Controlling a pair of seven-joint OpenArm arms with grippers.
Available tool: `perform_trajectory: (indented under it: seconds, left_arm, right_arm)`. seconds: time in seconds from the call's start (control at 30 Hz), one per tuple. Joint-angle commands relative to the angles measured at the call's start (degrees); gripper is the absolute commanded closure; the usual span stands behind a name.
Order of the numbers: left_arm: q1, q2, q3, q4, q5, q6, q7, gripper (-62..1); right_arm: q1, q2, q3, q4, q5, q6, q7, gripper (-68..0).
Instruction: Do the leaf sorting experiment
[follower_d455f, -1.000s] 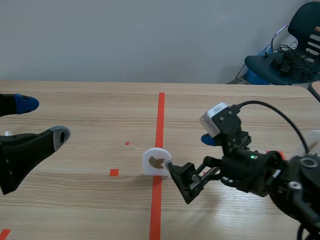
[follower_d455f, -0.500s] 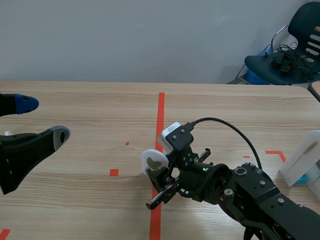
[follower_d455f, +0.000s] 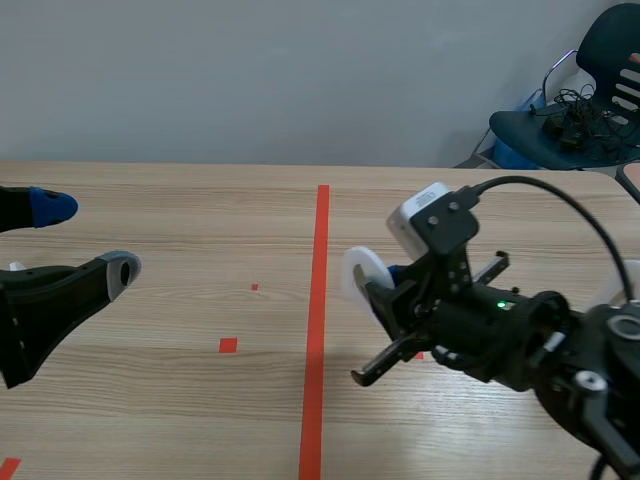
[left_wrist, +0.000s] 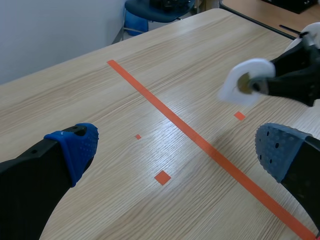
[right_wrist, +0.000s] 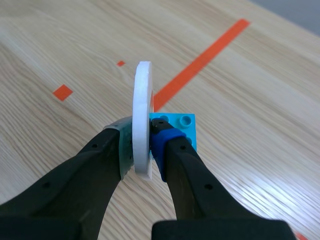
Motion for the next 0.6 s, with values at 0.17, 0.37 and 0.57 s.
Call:
perform_trajectory:
  seconds: [0.17,0.37,0.57]
  left_arm:
    - [-0.35,0.28,-0.31,0.15,-0.81,-0.07,-1.03,-62.3]
    - [-0.33,0.28,-0.31,0.15,-0.81,-0.07,-1.84,-62.3]
    - [-0.33,0.28,-0.31,0.15,-0.81,-0.07,-2.1,-62.3]
  right_arm:
    - [-12.17,0.39,13.62,6.6,8.55,-1.66,-0.42,-3.7]
    - [-11.32,0.42,20.63,2.21,8.83,-2.1,-0.5,-3.7]
    - [-5.92,0.42,21.97,-7.08,8.96,-2.56,-0.15,-3.7]
